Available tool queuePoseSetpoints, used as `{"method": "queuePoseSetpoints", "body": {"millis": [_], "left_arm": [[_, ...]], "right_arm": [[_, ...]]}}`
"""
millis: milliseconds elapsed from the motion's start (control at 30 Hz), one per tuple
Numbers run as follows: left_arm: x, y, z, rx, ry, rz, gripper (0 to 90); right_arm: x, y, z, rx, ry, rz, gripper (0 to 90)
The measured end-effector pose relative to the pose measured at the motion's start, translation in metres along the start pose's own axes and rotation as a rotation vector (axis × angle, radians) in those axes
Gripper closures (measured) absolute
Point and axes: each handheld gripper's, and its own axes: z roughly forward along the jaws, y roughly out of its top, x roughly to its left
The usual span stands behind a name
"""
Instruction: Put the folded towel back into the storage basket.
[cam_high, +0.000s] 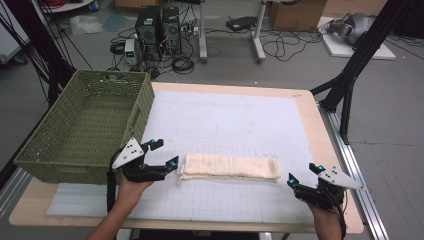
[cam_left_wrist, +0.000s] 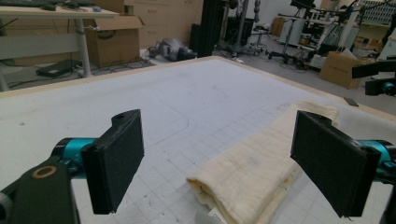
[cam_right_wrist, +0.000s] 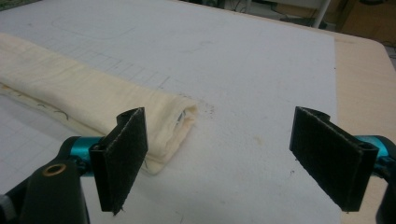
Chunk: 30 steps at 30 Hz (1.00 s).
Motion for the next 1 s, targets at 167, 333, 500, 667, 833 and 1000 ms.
{"method": "queuePoseSetpoints", "body": {"millis": [167, 333, 500, 667, 833, 1000], "left_arm": [[0.0000, -0.0009, 0.0011, 0.014, -0.003, 0.008, 17.4], [-0.0010, -0.0006, 0.0014, 0.020, 0.001, 0.005, 17.2], [-0.0020, -0.0001, 0.0010, 0.027, -0.001, 0.005, 17.4], [-0.0003, -0.0003, -0.0006, 0.034, -0.007, -0.001, 17.5], [-0.0007, -0.0008, -0.0011, 0.039, -0.006, -0.003, 17.5], [-0.0013, -0.0008, -0.0020, 0.045, -0.010, -0.001, 17.5]], "right_arm": [[0.0011, 0.0005, 0.0000, 0.026, 0.011, 0.023, 17.8], [0.0003, -0.0002, -0.0016, 0.017, 0.013, 0.040, 16.8], [0.0010, 0.0007, -0.0016, 0.005, 0.002, 0.034, 16.7], [0.0027, 0.0013, 0.0027, 0.012, 0.013, 0.016, 16.7], [0.0036, 0.0017, 0.0054, 0.018, 0.019, 0.019, 16.7], [0.0047, 0.0026, 0.0071, 0.016, 0.020, 0.011, 16.7]]}}
